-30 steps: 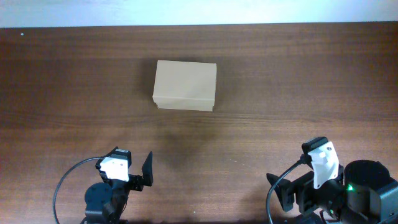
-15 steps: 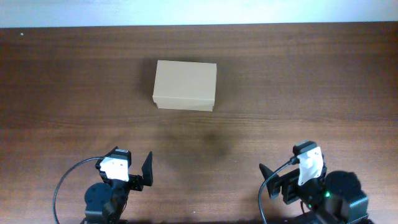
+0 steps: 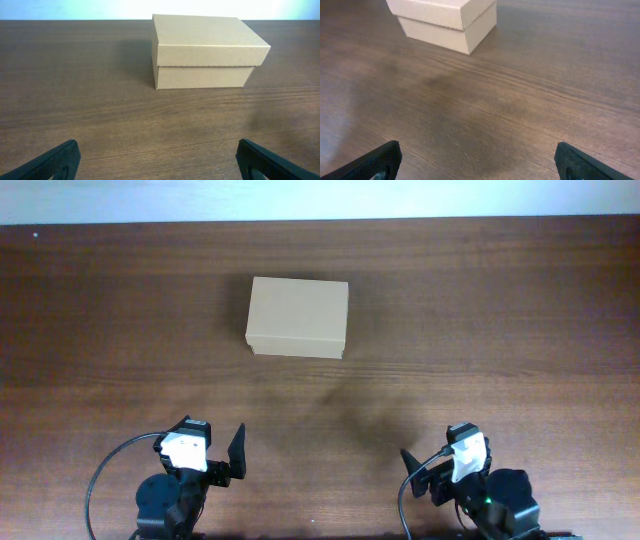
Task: Pack container
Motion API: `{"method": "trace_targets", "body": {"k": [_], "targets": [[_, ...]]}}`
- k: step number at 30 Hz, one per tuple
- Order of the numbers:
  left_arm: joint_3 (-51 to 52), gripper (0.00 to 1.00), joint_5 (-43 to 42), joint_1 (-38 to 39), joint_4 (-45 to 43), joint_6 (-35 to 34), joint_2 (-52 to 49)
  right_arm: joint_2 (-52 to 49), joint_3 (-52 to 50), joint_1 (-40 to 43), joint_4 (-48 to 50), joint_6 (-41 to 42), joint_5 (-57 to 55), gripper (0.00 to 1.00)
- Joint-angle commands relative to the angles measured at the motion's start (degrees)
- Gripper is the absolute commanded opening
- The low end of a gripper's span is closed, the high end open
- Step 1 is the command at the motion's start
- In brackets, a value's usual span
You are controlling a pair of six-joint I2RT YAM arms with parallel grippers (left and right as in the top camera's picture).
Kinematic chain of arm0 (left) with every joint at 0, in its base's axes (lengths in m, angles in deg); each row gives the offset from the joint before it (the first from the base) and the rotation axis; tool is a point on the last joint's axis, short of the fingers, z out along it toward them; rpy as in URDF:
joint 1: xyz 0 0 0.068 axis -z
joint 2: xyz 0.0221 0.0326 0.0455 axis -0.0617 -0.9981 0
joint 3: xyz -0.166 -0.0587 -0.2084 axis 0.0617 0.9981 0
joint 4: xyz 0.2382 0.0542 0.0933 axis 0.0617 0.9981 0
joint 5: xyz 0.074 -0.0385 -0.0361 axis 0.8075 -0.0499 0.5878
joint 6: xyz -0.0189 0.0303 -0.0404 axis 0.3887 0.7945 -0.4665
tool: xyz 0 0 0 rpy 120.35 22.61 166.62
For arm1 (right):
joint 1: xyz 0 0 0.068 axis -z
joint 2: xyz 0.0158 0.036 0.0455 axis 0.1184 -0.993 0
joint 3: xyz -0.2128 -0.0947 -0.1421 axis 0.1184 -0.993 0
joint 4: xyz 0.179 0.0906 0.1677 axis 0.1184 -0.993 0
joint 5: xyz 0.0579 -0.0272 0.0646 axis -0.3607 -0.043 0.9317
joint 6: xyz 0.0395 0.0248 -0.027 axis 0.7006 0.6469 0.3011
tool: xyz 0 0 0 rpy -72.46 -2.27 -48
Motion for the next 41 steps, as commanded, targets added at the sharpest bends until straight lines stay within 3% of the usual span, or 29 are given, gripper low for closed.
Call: {"method": "trace_targets", "body": {"k": [1,41], "targets": [[0.5,0.99,0.2,0.2,-0.2,0.9,0.6,1.3,-2.8,0.5,0.6,0.1,-0.1,0.99],[0.5,1.0,0.2,0.2,-0.2,0.9,0.6,1.3,-3.2,0.5,0.2,0.1,-2.7,0.99]]}}
